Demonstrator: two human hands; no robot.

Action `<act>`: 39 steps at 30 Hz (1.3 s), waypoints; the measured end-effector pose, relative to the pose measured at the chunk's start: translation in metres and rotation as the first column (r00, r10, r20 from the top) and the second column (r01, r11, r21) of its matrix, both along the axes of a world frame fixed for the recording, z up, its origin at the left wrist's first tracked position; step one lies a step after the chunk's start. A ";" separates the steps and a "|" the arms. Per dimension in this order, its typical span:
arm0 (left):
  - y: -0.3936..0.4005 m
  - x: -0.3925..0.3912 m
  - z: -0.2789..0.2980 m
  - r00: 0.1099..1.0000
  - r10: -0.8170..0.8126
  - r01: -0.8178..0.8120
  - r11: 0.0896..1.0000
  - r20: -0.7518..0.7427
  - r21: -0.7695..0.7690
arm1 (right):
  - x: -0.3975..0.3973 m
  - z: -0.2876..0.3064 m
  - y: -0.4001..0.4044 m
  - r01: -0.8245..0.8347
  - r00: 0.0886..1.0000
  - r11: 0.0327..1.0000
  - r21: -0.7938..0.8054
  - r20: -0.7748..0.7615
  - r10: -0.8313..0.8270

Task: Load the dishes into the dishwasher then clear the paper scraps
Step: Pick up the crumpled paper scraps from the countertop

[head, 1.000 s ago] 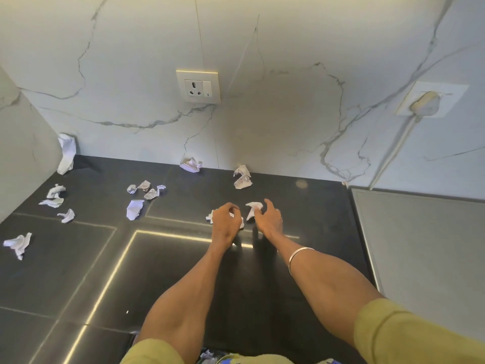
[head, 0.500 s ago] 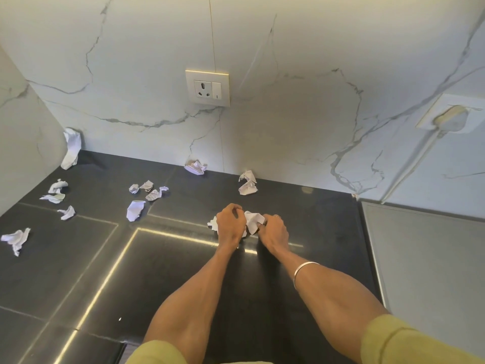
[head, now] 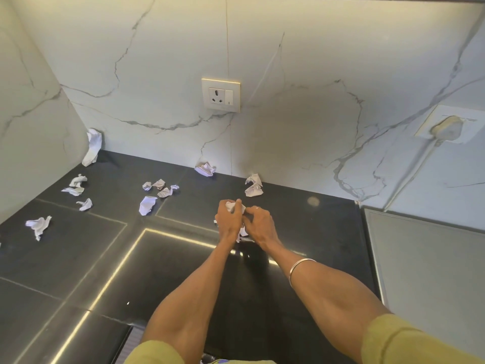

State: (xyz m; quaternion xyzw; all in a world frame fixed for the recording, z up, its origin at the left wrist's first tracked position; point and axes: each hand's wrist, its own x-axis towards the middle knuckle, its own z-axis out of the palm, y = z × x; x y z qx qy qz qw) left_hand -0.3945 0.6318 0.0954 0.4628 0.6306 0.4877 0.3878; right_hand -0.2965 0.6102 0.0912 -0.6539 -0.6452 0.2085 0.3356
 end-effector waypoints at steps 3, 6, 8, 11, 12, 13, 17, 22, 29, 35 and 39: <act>-0.002 -0.023 -0.008 0.984 0.162 -0.158 0.986 0.069 -0.054 | -0.010 -0.003 -0.003 -0.082 0.996 0.997 0.004 0.033 0.082; -0.008 -0.047 -0.016 0.931 0.316 -0.295 0.946 0.181 -0.134 | -0.008 -0.012 -0.005 0.030 0.998 0.999 0.015 -0.054 -0.029; -0.013 -0.058 -0.025 0.927 0.318 -0.284 0.942 0.201 -0.181 | -0.003 -0.020 -0.006 0.097 0.995 0.995 -0.006 -0.027 -0.097; -0.021 -0.064 -0.038 0.908 0.348 -0.272 0.913 0.234 -0.303 | 0.005 -0.032 -0.004 0.077 0.996 0.995 -0.070 0.054 -0.073; -0.024 -0.062 -0.042 0.896 0.362 -0.266 0.901 0.256 -0.344 | 0.007 -0.036 -0.003 0.049 0.996 0.992 -0.114 0.081 -0.040; -0.027 -0.060 -0.047 0.889 0.367 -0.255 0.893 0.274 -0.371 | 0.009 -0.040 -0.002 0.021 0.994 0.986 -0.165 0.113 -0.002; -0.032 -0.050 -0.055 0.870 0.372 -0.232 0.888 0.324 -0.396 | 0.011 -0.052 -0.002 -0.011 0.979 0.974 -0.228 0.194 0.056; -0.020 -0.055 -0.050 0.795 0.384 -0.195 0.895 0.470 -0.401 | 0.015 -0.054 0.006 0.025 0.996 0.964 -0.265 0.090 -0.001; -0.011 -0.056 -0.048 0.740 0.384 -0.157 0.897 0.553 -0.413 | 0.017 -0.046 0.011 0.156 0.977 0.962 -0.223 -0.108 -0.184; -0.015 -0.059 -0.039 0.706 0.353 -0.099 0.907 0.614 -0.408 | -0.024 -0.010 0.007 -0.057 0.983 0.998 -0.005 -0.173 0.055; -0.020 -0.064 -0.032 0.593 0.343 -0.031 0.914 0.729 -0.404 | -0.063 -0.011 0.000 -0.211 0.962 0.976 -0.050 -0.188 0.198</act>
